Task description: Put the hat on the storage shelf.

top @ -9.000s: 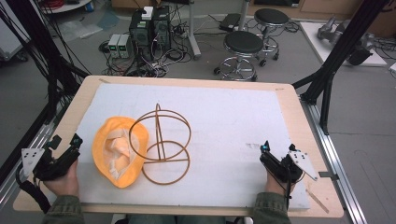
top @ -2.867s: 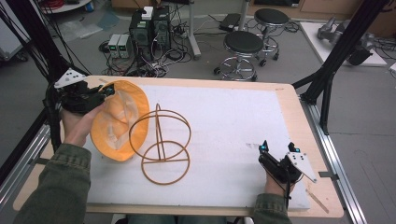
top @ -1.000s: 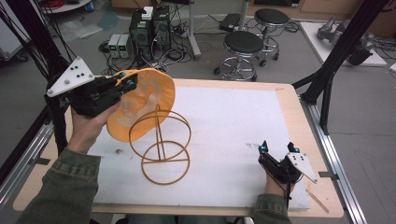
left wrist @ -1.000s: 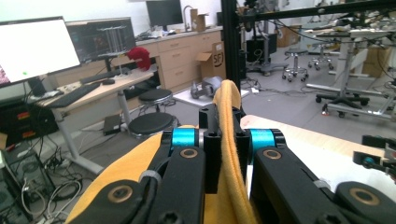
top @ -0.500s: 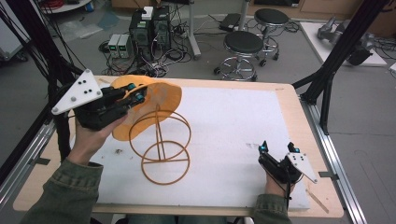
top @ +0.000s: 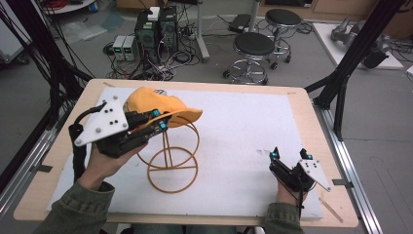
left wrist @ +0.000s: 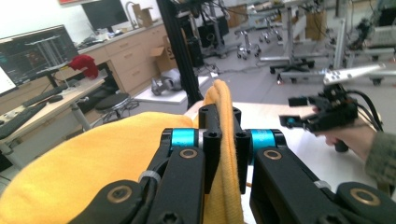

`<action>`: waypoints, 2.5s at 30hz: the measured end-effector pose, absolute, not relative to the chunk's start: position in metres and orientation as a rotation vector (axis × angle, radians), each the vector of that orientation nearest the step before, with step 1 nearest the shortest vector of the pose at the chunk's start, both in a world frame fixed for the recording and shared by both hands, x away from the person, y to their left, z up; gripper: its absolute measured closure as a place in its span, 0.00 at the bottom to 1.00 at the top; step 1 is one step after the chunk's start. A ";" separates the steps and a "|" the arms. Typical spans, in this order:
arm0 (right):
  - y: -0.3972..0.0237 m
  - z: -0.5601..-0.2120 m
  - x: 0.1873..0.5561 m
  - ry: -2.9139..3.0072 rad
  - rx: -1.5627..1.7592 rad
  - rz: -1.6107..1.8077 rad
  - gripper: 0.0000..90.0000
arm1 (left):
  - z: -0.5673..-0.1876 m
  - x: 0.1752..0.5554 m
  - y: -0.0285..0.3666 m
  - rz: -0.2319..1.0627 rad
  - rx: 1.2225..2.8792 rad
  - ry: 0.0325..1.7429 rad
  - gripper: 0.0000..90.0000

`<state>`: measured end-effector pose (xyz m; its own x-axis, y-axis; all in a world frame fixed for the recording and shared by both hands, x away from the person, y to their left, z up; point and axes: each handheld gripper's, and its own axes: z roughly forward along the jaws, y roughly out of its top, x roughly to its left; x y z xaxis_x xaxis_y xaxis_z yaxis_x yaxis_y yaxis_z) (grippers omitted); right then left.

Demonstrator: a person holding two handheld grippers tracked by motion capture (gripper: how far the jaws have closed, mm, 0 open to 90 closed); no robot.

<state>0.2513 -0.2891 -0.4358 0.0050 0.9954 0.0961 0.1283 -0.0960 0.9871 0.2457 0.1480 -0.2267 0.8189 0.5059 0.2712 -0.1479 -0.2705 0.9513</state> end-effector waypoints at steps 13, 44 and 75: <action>-0.288 -0.436 0.251 1.257 1.380 1.219 0.09 | -0.244 0.228 0.141 0.626 1.758 0.216 0.96; -0.289 -0.436 0.251 1.258 1.378 1.214 0.09 | -0.285 0.220 0.135 0.501 1.798 0.217 0.95; -0.289 -0.435 0.251 1.253 1.378 1.216 0.09 | -0.297 0.211 0.128 0.425 1.830 0.215 0.67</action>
